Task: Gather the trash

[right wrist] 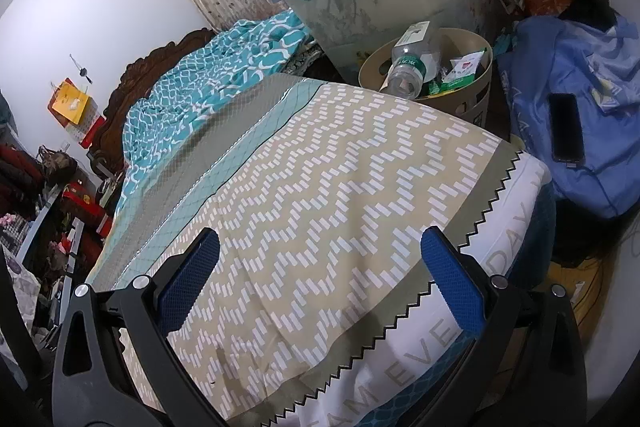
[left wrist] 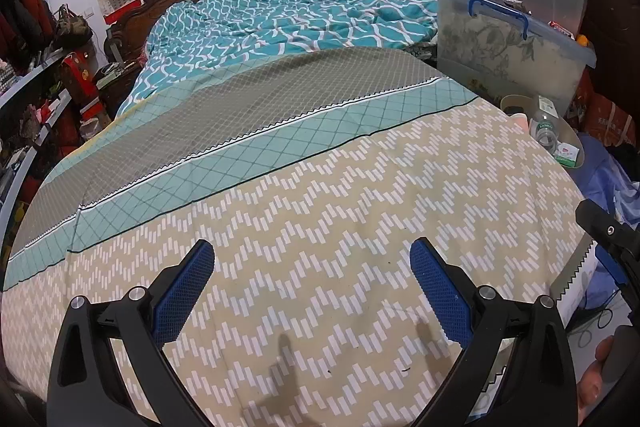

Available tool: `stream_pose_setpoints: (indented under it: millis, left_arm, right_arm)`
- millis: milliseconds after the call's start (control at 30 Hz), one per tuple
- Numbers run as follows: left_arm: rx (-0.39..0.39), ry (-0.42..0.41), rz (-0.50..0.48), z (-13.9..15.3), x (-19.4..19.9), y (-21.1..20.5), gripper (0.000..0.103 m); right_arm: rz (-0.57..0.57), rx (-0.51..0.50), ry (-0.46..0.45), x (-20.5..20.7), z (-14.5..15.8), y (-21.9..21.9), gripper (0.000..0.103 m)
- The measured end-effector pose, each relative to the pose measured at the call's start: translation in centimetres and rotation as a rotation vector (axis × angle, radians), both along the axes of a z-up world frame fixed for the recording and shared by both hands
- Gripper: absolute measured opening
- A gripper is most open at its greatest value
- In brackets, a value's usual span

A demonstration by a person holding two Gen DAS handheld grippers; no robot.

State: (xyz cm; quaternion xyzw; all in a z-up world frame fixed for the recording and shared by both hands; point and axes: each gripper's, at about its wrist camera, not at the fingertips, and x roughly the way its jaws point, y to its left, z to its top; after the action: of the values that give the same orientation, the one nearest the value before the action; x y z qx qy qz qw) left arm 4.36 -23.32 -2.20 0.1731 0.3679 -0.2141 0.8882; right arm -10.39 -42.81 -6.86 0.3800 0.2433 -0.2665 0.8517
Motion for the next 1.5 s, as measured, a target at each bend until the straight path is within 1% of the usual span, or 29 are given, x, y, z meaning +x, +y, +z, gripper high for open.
stream_pose_setpoints:
  millis: [400, 700, 867, 1167, 1500]
  left_arm:
    - [0.001, 0.001, -0.008, -0.16, -0.30, -0.21, 0.094]
    - [-0.010, 0.037, -0.009, -0.56, -0.08, -0.11, 0.094]
    - [-0.013, 0.043, -0.008, -0.63, 0.10, 0.04, 0.094]
    - [-0.018, 0.032, -0.016, -0.48, 0.06, 0.04, 0.094]
    - [-0.038, 0.002, -0.028, 0.07, -0.59, 0.06, 0.094]
  right_arm:
    - [-0.001, -0.002, 0.003, 0.11, -0.08, 0.09, 0.100]
    - [-0.004, -0.001, 0.007, 0.09, -0.19, 0.18, 0.100]
    - [-0.005, -0.004, 0.007, 0.07, -0.20, 0.22, 0.100]
    - [-0.020, -0.013, 0.006, -0.22, -0.17, 0.37, 0.100]
    - [-0.024, -0.016, 0.009, -0.23, -0.11, 0.51, 0.100]
